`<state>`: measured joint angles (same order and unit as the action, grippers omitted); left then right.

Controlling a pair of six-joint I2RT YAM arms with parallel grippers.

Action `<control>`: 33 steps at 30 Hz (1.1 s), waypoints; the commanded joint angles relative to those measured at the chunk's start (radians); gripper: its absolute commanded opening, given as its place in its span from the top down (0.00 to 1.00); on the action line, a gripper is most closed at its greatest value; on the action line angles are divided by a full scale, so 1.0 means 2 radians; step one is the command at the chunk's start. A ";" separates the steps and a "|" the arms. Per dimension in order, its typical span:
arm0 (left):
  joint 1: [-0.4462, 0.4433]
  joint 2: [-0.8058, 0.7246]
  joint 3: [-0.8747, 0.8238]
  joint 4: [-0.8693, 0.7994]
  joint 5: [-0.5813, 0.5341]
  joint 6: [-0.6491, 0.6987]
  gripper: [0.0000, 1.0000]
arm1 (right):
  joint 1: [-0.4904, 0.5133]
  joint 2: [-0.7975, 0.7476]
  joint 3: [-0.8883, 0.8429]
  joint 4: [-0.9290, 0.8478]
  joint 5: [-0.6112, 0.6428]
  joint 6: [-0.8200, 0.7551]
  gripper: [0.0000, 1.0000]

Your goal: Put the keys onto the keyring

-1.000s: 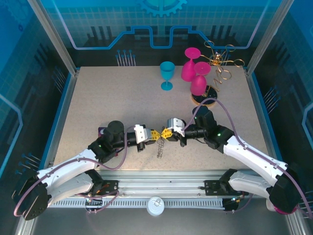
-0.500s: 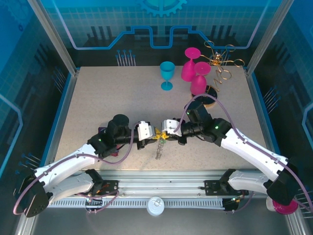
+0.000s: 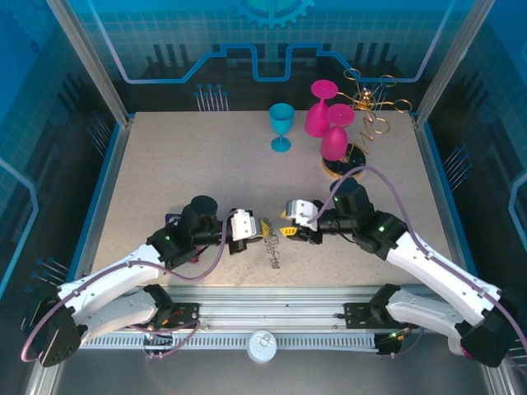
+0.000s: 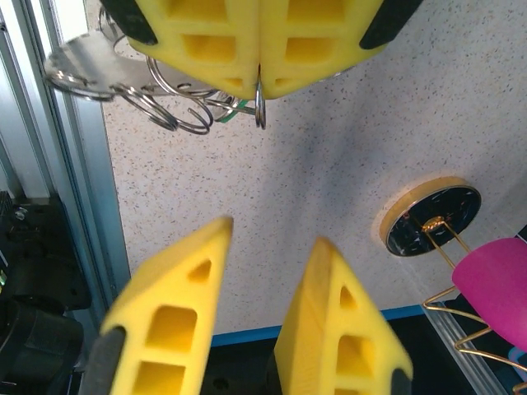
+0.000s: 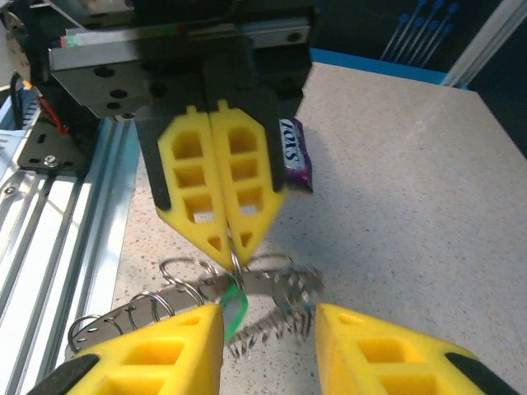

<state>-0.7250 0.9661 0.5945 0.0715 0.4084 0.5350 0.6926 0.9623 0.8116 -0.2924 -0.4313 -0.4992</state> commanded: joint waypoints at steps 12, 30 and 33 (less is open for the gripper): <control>-0.002 -0.030 -0.040 0.122 0.033 -0.008 1.00 | 0.009 -0.003 -0.122 0.166 -0.010 0.062 0.65; -0.002 -0.040 -0.068 0.194 0.028 -0.051 1.00 | 0.020 0.020 -0.143 0.267 -0.075 0.102 0.62; -0.001 -0.041 -0.070 0.199 0.030 -0.056 1.00 | 0.021 0.025 -0.146 0.297 -0.061 0.110 0.65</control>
<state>-0.7250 0.9054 0.4671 0.3954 0.4423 0.4458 0.7219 1.0042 0.5343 0.2089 -0.5636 -0.3042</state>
